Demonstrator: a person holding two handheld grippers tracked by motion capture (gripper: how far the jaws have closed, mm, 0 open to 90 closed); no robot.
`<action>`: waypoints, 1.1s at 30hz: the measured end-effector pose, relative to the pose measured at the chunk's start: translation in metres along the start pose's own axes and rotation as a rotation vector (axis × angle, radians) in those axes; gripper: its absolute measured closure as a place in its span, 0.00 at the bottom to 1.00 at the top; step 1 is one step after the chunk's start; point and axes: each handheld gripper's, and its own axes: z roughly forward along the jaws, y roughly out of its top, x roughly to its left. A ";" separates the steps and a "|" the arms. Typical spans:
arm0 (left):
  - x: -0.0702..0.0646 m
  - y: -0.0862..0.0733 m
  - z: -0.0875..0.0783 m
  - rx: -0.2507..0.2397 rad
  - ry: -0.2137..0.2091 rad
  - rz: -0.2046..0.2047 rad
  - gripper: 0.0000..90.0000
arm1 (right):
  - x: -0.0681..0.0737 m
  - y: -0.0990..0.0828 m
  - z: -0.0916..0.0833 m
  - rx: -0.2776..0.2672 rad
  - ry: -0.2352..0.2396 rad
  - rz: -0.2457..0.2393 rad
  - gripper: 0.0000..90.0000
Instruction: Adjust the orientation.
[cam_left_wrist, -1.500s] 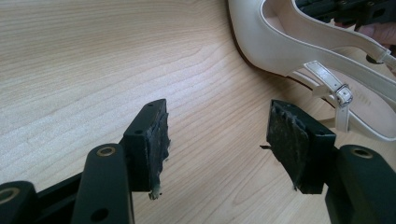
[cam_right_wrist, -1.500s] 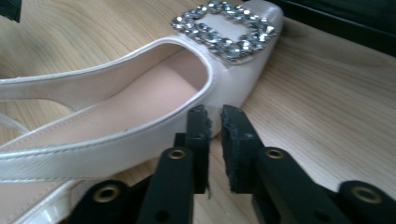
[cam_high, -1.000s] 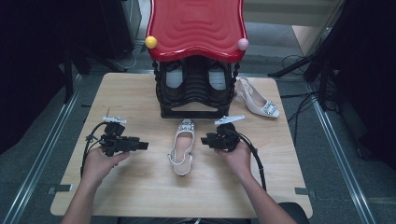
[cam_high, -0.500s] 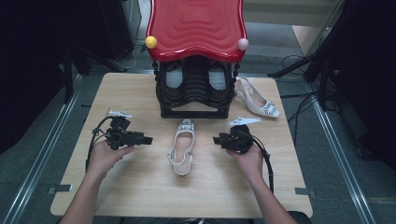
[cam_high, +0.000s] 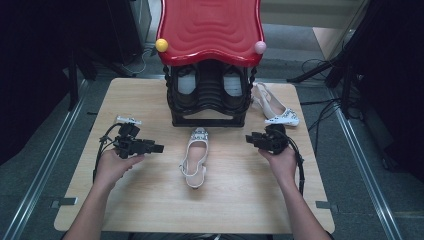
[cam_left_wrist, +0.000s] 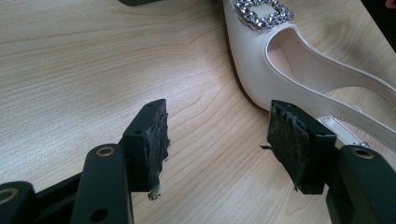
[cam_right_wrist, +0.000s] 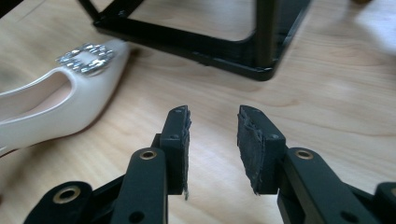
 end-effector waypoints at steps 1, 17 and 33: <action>0.000 0.000 0.000 0.001 0.002 -0.001 0.43 | -0.006 0.003 0.001 0.006 0.003 0.010 0.72; -0.007 -0.005 -0.002 -0.001 0.025 0.026 0.44 | -0.057 0.040 0.004 -0.027 -0.109 0.037 0.72; -0.007 -0.027 -0.014 -0.016 0.050 0.010 0.44 | -0.091 0.059 0.004 -0.069 -0.168 0.074 0.75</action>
